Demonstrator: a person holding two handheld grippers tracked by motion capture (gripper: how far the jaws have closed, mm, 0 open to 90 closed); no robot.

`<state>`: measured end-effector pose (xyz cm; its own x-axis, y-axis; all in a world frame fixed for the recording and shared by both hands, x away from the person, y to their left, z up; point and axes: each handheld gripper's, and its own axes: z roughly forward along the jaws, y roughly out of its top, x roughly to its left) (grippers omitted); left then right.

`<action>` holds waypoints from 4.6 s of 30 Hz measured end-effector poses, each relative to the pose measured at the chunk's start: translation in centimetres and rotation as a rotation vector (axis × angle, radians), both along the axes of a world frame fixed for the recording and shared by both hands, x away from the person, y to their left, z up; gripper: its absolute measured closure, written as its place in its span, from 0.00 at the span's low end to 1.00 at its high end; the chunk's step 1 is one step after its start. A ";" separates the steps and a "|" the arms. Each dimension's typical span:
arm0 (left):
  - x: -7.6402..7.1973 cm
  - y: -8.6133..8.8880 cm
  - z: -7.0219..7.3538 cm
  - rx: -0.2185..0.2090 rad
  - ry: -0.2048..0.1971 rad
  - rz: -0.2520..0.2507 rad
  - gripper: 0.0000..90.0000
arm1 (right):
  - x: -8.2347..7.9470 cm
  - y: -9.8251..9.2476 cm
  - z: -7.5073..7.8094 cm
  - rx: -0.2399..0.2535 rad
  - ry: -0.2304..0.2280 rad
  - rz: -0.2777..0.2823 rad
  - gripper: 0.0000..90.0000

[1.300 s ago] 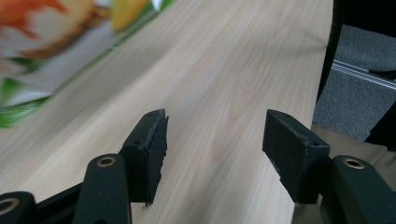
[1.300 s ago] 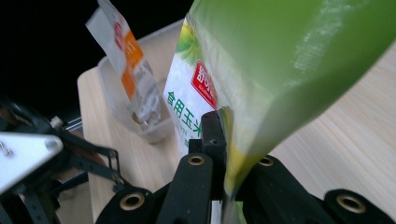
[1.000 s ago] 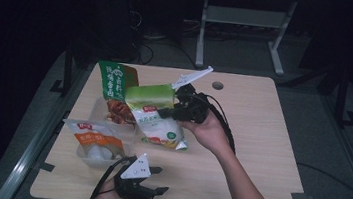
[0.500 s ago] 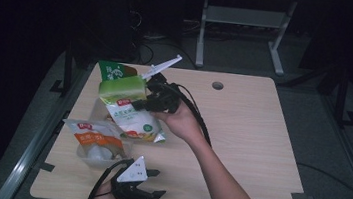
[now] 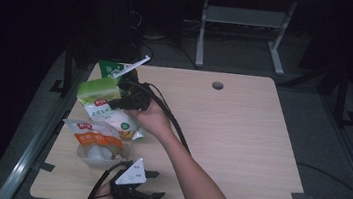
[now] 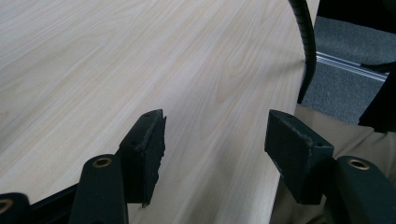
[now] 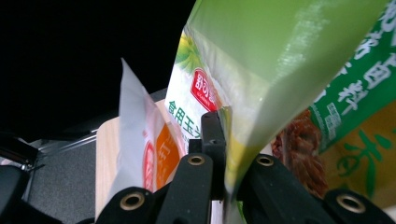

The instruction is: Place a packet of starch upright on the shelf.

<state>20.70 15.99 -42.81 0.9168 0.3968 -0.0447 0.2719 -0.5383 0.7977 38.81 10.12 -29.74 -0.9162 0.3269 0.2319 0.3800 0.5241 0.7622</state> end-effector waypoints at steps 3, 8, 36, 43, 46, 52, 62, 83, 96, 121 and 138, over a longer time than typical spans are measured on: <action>0.0 0.0 0.0 -0.001 0.000 0.000 0.42 | 0.3 0.7 -0.6 -0.001 0.009 -0.003 1.00; -0.1 0.0 -0.1 0.000 -0.002 -0.004 0.42 | 0.5 1.8 -1.7 -0.006 0.020 -0.012 1.00; -0.1 -0.1 -0.2 0.010 0.002 -0.007 0.42 | 0.3 1.1 -5.6 -0.016 0.039 -0.015 0.97; 0.0 -0.1 -0.2 0.005 0.002 -0.003 0.42 | 0.3 0.1 -6.3 -0.024 0.037 0.001 0.99; 0.0 0.0 -0.2 0.004 0.002 0.000 0.41 | 0.3 -0.1 -6.4 -0.024 0.042 0.007 0.99; 0.1 -0.1 -0.2 0.008 -0.001 0.004 0.41 | 0.2 -0.1 -6.5 -0.028 0.036 0.021 0.99; 0.5 -0.1 -0.2 0.014 -0.005 0.020 0.37 | 0.2 -1.2 -5.9 -0.027 0.037 0.017 0.81; 1.5 -0.1 -0.2 0.015 0.008 0.061 0.31 | -0.3 -7.2 -4.5 0.001 0.042 -0.040 0.54; 1.7 0.0 -0.2 0.014 0.008 0.065 0.31 | -0.1 -10.5 -4.6 -0.017 0.046 -0.092 0.48; 1.9 0.1 0.0 0.015 0.000 0.068 0.31 | -0.5 -15.4 -5.3 -0.051 0.043 -0.153 0.42; 2.1 0.2 0.1 0.012 0.002 0.074 0.31 | -1.1 -18.2 -6.1 -0.058 0.073 -0.201 0.39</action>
